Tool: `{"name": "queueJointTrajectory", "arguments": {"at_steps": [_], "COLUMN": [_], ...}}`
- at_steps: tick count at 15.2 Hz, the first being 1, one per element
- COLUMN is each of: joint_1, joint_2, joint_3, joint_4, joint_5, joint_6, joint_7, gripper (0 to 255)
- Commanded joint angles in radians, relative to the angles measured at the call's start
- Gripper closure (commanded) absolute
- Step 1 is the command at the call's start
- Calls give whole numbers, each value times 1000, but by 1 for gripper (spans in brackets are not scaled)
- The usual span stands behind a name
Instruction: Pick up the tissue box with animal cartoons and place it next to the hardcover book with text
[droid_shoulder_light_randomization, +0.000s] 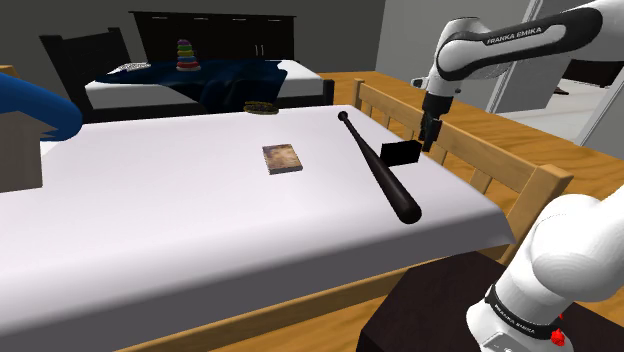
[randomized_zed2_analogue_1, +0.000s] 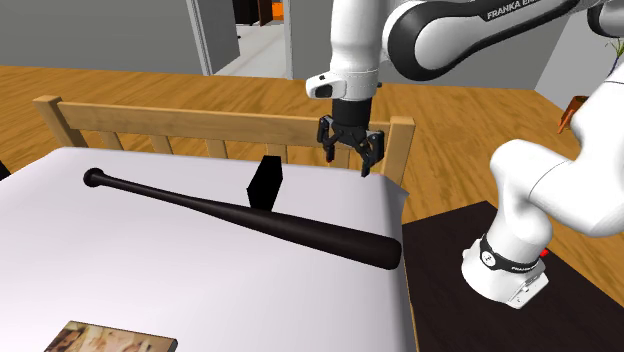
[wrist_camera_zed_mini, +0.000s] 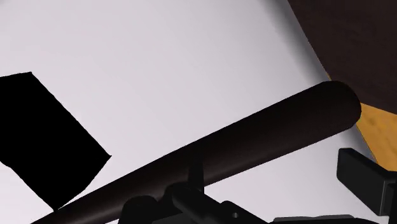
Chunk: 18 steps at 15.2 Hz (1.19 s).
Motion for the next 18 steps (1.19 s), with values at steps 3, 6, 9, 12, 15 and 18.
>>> {"name": "queueJointTrajectory", "arguments": {"at_steps": [3, 6, 9, 12, 15, 18], "joint_1": [19, 33, 36, 18, -27, -91], "joint_2": [150, 270, 403, 545, 688, 825], "joint_3": [-91, -151, -199, -226, -224, -200], "joint_4": [85, 158, 244, 344, 460, 592], "joint_5": [19, 62, 132, 220, 311, 387], "joint_6": [65, 106, 135, 150, 147, 130], "joint_7": [-156, -276, -406, -538, -660, -760], "gripper": [0, 0, 0, 0, 0, 0]}}
